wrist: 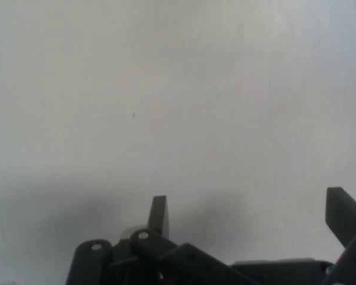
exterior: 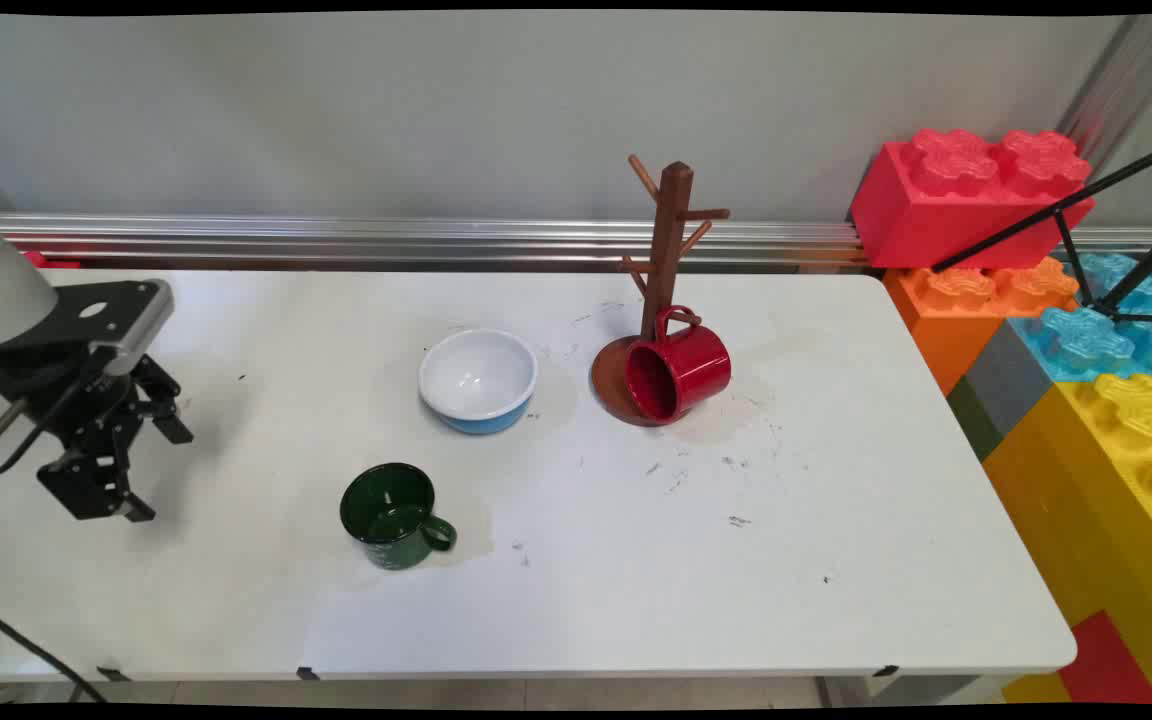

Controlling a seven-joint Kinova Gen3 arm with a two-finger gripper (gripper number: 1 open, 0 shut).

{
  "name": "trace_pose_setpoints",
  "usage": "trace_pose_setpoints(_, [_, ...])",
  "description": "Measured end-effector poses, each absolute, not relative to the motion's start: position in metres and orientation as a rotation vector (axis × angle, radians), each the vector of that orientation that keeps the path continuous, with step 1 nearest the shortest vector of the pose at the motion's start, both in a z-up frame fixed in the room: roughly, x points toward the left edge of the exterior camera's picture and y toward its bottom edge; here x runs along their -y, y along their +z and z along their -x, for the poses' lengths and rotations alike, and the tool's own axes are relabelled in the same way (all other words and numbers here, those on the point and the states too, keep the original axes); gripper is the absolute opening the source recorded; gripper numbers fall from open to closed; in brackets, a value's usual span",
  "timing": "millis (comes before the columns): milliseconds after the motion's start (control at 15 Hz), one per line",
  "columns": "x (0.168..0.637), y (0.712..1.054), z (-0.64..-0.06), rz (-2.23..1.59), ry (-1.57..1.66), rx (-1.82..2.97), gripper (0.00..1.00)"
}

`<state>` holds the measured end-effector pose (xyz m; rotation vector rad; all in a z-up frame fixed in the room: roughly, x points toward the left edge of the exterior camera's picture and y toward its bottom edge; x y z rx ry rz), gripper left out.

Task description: Pick up the red mug from the rack

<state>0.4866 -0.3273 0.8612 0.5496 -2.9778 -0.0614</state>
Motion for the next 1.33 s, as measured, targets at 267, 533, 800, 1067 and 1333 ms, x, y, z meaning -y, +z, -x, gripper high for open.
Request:
trace_pose_setpoints(267, [0.328, 0.854, -0.489, -0.567, -0.074, 2.842, 1.00])
trace_pose_setpoints(533, [0.336, 0.862, -0.474, -0.608, -0.060, 2.676, 1.00])
trace_pose_setpoints(800, [0.351, 0.885, -0.445, -0.627, -0.035, 2.507, 1.00])
trace_pose_setpoints(1067, [0.366, 0.903, -0.411, -0.643, -0.010, 2.376, 1.00])
trace_pose_setpoints(1333, [0.374, 0.911, -0.376, -0.691, 0.017, 2.297, 1.00])
